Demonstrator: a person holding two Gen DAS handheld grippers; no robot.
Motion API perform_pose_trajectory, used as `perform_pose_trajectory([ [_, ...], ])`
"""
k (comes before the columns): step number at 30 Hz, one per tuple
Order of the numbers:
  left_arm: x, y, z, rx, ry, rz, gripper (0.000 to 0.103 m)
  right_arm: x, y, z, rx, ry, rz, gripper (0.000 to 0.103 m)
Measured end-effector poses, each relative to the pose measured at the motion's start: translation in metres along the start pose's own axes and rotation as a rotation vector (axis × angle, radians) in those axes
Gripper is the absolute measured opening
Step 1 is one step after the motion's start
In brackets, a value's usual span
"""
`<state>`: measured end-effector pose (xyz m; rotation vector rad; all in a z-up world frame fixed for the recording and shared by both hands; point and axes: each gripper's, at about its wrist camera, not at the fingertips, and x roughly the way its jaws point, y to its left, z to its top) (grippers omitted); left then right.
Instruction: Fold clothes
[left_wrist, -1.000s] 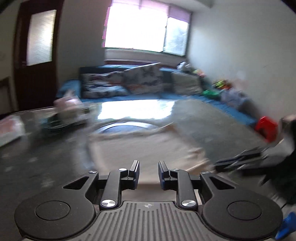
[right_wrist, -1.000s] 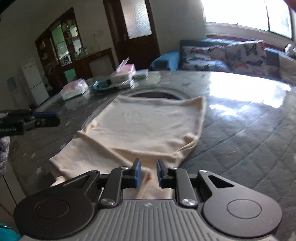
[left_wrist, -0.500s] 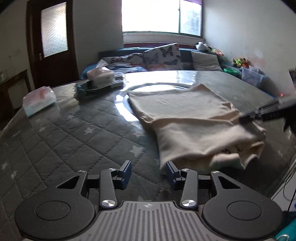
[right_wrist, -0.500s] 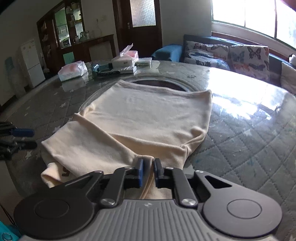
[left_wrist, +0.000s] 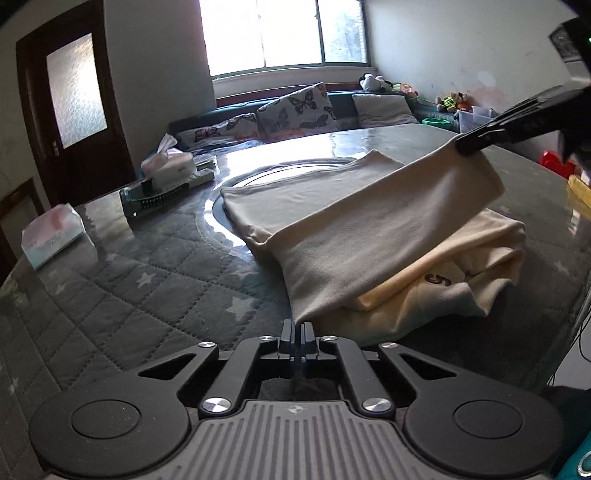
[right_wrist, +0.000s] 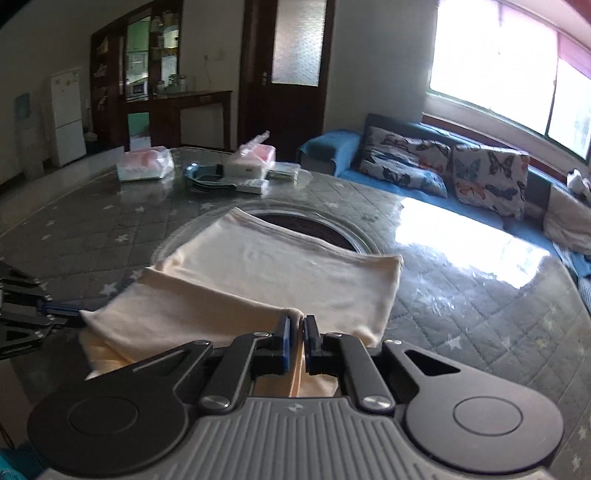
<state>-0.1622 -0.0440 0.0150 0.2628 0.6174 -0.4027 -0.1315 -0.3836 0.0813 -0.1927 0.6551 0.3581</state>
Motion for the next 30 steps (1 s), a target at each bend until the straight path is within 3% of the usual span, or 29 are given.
perform_pose_trajectory([
  [7, 0.000, 0.007, 0.003, -0.012, 0.022, -0.019, 0.007, 0.046, -0.013, -0.031, 0.078, 0.089, -0.031, 0.008],
  [9, -0.004, 0.013, 0.006, -0.018, 0.023, -0.023, 0.010, 0.038, -0.015, -0.031, 0.082, 0.076, -0.030, 0.013],
  [15, -0.014, 0.027, 0.034, -0.022, -0.039, 0.002, 0.011, 0.021, -0.009, -0.024, 0.034, 0.036, 0.013, 0.014],
  [23, 0.021, 0.002, 0.072, -0.038, -0.062, -0.093, 0.011, 0.029, 0.012, -0.043, -0.028, 0.114, 0.082, 0.014],
  [30, 0.058, -0.042, 0.087, 0.037, -0.032, -0.223, 0.011, 0.022, 0.008, -0.026, -0.026, 0.062, 0.086, 0.014],
])
